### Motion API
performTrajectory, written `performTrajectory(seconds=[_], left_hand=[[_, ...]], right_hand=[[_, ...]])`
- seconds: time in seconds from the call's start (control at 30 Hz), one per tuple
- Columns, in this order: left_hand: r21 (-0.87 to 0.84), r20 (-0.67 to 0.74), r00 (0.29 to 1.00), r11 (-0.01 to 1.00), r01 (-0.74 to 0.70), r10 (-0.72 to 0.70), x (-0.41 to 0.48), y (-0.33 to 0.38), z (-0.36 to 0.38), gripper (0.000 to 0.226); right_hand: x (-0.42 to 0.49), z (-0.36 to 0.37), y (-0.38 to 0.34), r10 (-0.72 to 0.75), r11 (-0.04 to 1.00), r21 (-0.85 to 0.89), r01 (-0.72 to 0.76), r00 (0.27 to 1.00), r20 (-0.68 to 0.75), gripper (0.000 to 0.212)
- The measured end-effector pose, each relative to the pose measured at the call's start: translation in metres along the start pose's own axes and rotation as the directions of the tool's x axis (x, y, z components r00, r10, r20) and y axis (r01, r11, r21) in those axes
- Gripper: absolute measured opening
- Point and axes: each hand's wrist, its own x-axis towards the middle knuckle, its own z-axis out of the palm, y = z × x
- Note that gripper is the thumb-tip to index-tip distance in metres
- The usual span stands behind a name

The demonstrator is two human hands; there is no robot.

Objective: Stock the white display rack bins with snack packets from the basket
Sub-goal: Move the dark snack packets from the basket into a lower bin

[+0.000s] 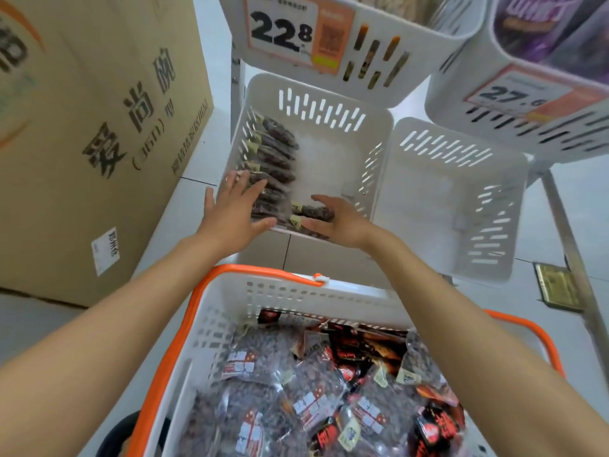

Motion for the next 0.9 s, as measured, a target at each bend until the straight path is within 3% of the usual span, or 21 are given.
performTrajectory(seconds=[0.13, 0.27, 0.33, 0.43, 0.57, 0.63, 0.73, 0.83, 0.87, 0.9], left_hand=[[-0.305, -0.050, 0.996, 0.949, -0.085, 0.074, -0.030, 0.035, -0.023, 0.055], [-0.398, -0.109, 0.987, 0.904, -0.154, 0.120, -0.084, 0.075, -0.026, 0.034], [-0.408, -0.156, 0.980, 0.896, -0.178, 0.124, -0.111, 0.084, -0.021, 0.028], [-0.429, -0.152, 0.981, 0.886, -0.177, 0.123, -0.147, 0.085, -0.006, 0.025], [-0.404, 0.027, 0.995, 0.911, -0.078, 0.097, -0.185, 0.087, 0.017, 0.033], [-0.437, 0.122, 0.988, 0.899, -0.037, 0.100, -0.204, 0.095, 0.029, 0.035], [-0.409, 0.279, 0.957, 0.911, 0.044, 0.079, -0.229, 0.110, 0.050, 0.058], [-0.485, 0.447, 0.889, 0.862, 0.146, 0.101, -0.250, 0.124, 0.059, 0.108], [-0.524, 0.475, 0.871, 0.836, 0.166, 0.124, -0.254, 0.128, 0.061, 0.109], [-0.563, 0.473, 0.869, 0.808, 0.175, 0.142, -0.255, 0.129, 0.062, 0.093]], right_hand=[[-0.059, -0.004, -0.018, -0.103, 0.989, 0.071, 0.130, 0.949, -0.297, 0.057], [-0.143, 0.016, -0.025, -0.169, 0.954, 0.168, 0.247, 0.910, -0.378, 0.037], [-0.182, 0.034, -0.012, -0.179, 0.955, 0.170, 0.245, 0.926, -0.331, 0.029], [-0.224, 0.059, 0.020, -0.102, 0.994, 0.039, 0.103, 0.994, -0.033, 0.034], [-0.266, 0.100, 0.068, 0.131, 0.981, -0.171, -0.091, 0.961, 0.244, 0.080], [-0.284, 0.125, 0.085, 0.219, 0.957, -0.250, -0.150, 0.936, 0.276, 0.083], [-0.299, 0.139, 0.091, 0.214, 0.953, -0.273, -0.134, 0.933, 0.290, 0.044], [-0.299, 0.126, 0.077, 0.074, 0.996, -0.061, -0.064, 0.980, 0.184, 0.044], [-0.299, 0.117, 0.068, 0.031, 0.999, 0.031, -0.036, 0.988, 0.152, 0.044], [-0.297, 0.108, 0.060, -0.001, 0.992, 0.127, -0.017, 0.991, 0.137, 0.046]])
